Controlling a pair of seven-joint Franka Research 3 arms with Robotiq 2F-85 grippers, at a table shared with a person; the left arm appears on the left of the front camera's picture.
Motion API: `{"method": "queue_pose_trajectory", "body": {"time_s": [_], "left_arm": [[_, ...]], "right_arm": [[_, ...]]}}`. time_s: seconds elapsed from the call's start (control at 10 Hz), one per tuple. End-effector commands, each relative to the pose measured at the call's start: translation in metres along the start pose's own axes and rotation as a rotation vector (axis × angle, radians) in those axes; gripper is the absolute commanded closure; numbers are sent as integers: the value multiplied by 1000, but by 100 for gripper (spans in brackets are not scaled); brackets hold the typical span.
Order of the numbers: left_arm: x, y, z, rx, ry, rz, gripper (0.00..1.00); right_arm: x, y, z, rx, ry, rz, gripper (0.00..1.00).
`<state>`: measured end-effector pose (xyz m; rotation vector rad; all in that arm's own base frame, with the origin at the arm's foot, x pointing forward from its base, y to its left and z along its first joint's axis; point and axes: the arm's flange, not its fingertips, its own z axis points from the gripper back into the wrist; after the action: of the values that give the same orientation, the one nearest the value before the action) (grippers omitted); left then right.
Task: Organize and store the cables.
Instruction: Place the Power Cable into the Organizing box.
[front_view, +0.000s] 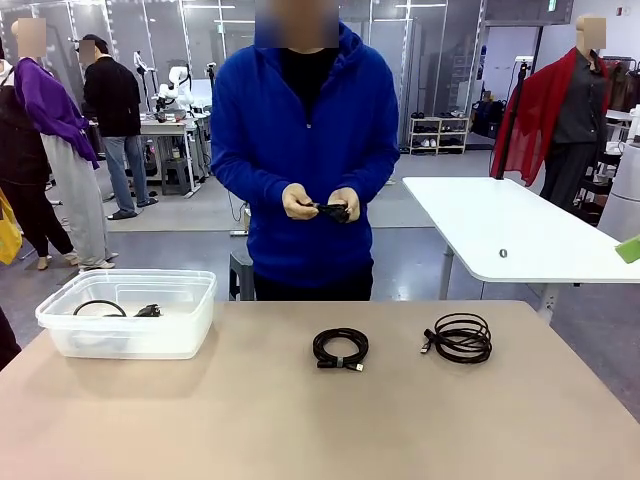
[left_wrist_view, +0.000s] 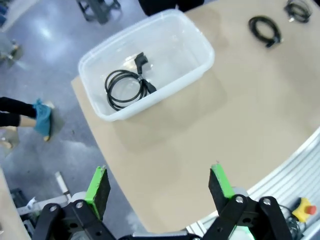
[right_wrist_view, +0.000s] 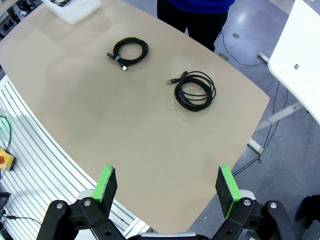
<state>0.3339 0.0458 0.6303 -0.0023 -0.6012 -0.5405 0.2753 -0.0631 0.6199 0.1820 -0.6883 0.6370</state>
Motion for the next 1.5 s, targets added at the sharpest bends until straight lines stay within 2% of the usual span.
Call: {"method": "queue_pose_trajectory", "body": {"time_s": [0.0, 0.2, 1.4], "left_arm": [[8, -2, 7, 30, 39, 18, 0], [4, 0, 4, 10, 3, 6, 0], [4, 0, 4, 10, 3, 6, 0]], "right_arm": [[0, 0, 0, 0, 1, 0, 0], [0, 0, 0, 0, 1, 0, 0], [0, 0, 0, 0, 1, 0, 0]]}}
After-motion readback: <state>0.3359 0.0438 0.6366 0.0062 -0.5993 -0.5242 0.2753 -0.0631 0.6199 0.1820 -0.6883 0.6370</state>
